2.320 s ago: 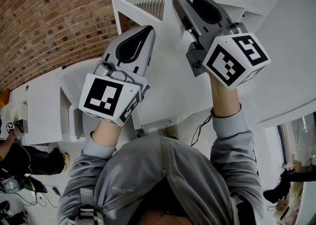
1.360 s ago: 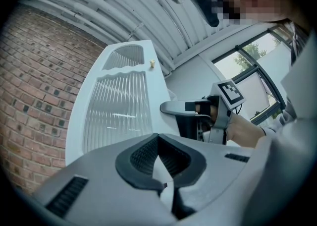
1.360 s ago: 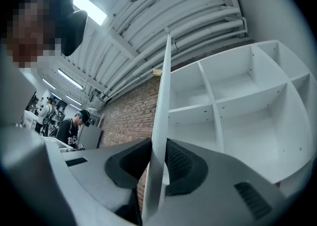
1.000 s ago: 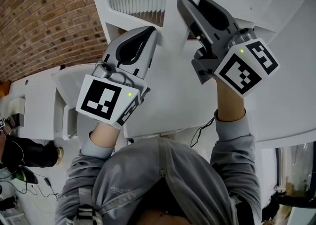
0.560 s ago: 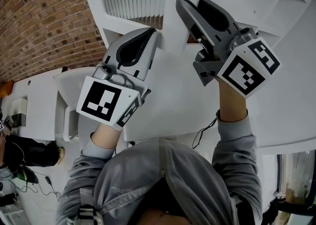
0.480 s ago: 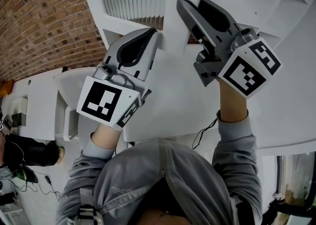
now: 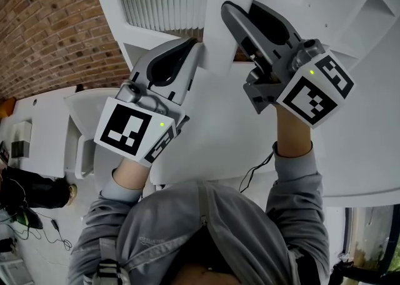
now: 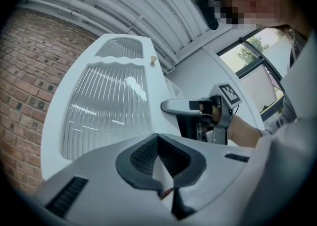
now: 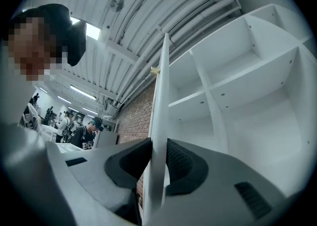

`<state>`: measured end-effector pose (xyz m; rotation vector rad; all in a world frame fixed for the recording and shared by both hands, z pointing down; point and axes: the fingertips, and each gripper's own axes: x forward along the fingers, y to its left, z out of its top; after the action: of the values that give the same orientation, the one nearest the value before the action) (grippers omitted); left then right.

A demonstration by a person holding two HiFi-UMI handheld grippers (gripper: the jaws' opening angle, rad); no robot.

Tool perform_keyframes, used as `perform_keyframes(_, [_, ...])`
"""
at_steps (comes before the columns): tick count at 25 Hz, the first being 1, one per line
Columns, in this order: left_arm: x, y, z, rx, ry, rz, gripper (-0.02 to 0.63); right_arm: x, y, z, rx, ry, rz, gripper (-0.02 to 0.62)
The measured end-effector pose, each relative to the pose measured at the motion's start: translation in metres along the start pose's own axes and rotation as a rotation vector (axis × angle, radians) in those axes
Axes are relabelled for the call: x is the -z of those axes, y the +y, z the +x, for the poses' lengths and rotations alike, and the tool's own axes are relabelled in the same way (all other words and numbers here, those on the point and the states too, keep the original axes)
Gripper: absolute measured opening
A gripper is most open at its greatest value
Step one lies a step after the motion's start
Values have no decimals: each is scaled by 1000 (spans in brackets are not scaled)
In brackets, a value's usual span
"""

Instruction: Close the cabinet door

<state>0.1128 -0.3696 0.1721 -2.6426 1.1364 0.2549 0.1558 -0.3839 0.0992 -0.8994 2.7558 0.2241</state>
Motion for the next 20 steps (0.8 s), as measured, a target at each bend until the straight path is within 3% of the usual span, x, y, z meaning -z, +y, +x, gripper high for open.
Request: perform_keyframes(20, [27, 11, 46, -10, 51, 10, 6, 8, -38, 11, -116, 9, 53, 100])
